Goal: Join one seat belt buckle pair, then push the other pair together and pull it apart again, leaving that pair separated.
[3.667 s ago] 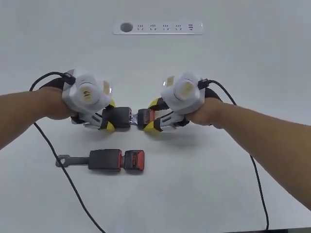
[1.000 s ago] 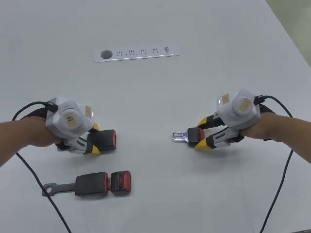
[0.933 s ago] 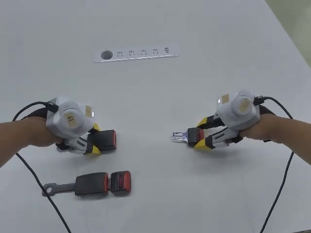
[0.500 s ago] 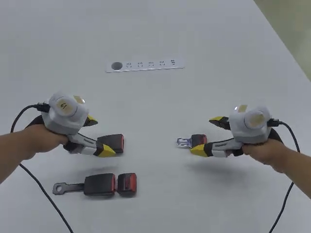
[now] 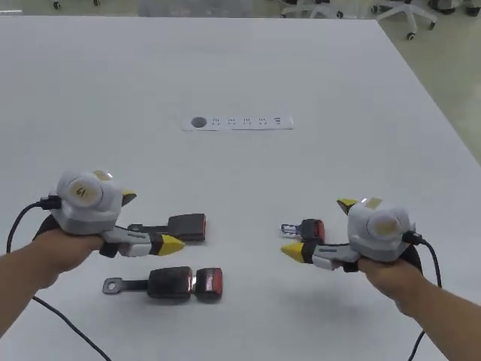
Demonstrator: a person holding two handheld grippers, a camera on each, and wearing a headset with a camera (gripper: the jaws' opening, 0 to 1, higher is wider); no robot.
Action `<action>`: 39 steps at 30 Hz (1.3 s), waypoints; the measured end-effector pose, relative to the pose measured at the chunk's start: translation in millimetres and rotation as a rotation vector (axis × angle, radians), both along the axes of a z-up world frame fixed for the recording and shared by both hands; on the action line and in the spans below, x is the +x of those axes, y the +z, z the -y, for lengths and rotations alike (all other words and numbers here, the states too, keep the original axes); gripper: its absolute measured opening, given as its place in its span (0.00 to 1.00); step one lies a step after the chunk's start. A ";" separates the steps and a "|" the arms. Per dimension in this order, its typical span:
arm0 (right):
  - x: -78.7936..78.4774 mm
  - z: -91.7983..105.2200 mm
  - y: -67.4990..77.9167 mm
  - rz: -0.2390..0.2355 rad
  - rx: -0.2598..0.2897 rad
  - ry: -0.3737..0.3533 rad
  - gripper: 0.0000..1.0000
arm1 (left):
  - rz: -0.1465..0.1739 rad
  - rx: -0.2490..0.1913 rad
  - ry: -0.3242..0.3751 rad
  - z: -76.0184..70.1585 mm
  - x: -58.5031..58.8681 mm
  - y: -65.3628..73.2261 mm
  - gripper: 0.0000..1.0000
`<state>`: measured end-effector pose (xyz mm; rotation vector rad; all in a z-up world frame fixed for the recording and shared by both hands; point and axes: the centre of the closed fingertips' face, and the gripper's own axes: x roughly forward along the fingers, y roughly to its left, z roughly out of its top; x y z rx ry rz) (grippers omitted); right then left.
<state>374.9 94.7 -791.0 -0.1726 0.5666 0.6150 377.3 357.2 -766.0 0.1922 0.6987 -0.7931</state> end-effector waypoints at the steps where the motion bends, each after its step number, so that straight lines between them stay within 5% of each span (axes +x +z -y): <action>1: -0.7 -0.2 1.3 0.006 0.003 -0.004 0.99 | 0.001 -0.002 0.006 -2.6 -5.2 1.1 0.94; 13: -36.0 -9.8 18.3 0.083 -0.002 -0.060 1.00 | 0.011 -0.116 0.137 -26.3 -41.3 9.3 1.00; 23: -60.6 -15.2 28.9 0.119 -0.011 -0.040 1.00 | 0.060 -0.192 0.139 -37.3 -74.6 27.2 1.00; 32: -80.4 -21.8 44.3 0.144 0.003 -0.023 1.00 | 0.096 -0.155 0.113 -50.7 -93.1 32.6 1.00; 36: -86.8 -23.3 41.8 0.141 0.008 -0.018 1.00 | 0.121 -0.128 0.082 -50.6 -99.7 37.6 1.00; 39: -92.9 -22.4 36.8 0.128 0.004 -0.023 1.00 | 0.136 -0.138 0.122 -55.6 -101.4 41.2 1.00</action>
